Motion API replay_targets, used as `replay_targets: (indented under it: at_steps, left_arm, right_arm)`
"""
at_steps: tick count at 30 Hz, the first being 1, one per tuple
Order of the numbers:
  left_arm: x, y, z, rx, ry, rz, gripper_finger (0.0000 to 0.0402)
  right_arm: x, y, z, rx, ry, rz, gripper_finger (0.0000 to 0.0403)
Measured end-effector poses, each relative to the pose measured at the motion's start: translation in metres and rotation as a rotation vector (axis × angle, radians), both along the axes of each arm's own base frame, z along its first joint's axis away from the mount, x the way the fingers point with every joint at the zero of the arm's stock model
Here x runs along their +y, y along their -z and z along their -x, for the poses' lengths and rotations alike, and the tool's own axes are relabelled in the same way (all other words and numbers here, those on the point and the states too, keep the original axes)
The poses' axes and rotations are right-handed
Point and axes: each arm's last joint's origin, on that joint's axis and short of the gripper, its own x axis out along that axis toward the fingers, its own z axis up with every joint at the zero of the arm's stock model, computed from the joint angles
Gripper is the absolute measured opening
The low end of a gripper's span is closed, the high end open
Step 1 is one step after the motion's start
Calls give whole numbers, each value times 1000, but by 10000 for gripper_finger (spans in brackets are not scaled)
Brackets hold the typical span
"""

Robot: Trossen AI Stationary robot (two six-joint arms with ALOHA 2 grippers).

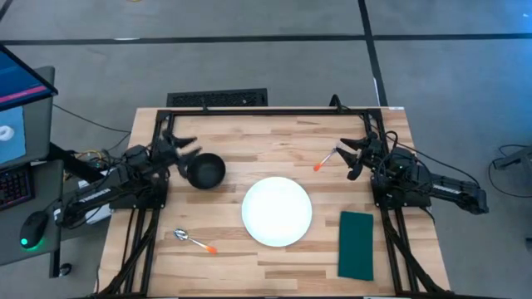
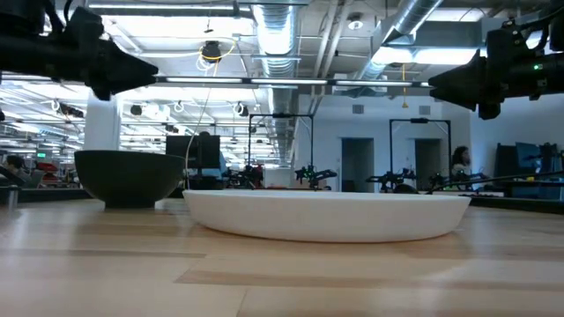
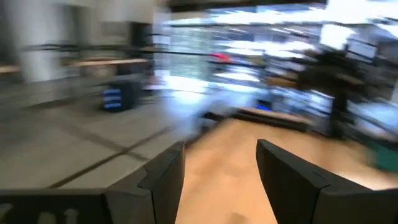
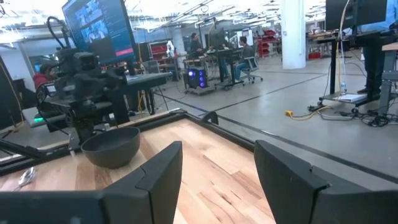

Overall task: Set table place
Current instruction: Place the black bowl on the white plate

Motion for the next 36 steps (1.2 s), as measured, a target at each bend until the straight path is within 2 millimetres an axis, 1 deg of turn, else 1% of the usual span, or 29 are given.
replay_targets:
  at_steps: [2, 4, 9, 12, 14, 17, 21, 23, 26, 29, 32, 36]
  left_arm:
    - [3, -3, 2, -12, -112, 26, 190]
    - [4, -5, 1, -3, -139, 34, 190]
    - [3, -21, -5, 39, -14, 27, 190]
    - [7, -36, -12, 89, -25, 48, 190]
    - [10, -46, -17, 162, -50, 74, 190]
    - [16, -61, -27, 318, -84, 136, 190]
    - [26, -74, -44, 513, -142, 219, 190]
    - [31, -76, -51, 622, -171, 262, 190]
    - [36, -76, -61, 774, -190, 366, 190]
    - [41, -71, -71, 885, -210, 455, 190]
    - [45, -59, -81, 977, -214, 521, 190]
    - [48, -39, -91, 1127, -173, 603, 190]
  right_arm:
    - [0, 0, 0, 0, 0, 0, 224]
    - [0, 0, 0, 0, 0, 0, 224]
    - [0, 0, 0, -1, 0, 1, 224]
    - [0, 0, 0, -1, 0, 1, 224]
    - [0, 0, 0, -1, 0, 1, 224]
    - [0, 0, 0, -1, 0, 1, 224]
    - [0, 0, 0, -1, 0, 1, 224]
    - [0, 0, 0, -2, 0, 0, 224]
    - [0, 0, 0, -2, 0, 0, 224]
    - [0, 0, 0, -2, 0, 0, 224]
    - [0, 0, 0, -2, -1, 0, 224]
    - [0, 0, 0, -2, 0, 0, 224]
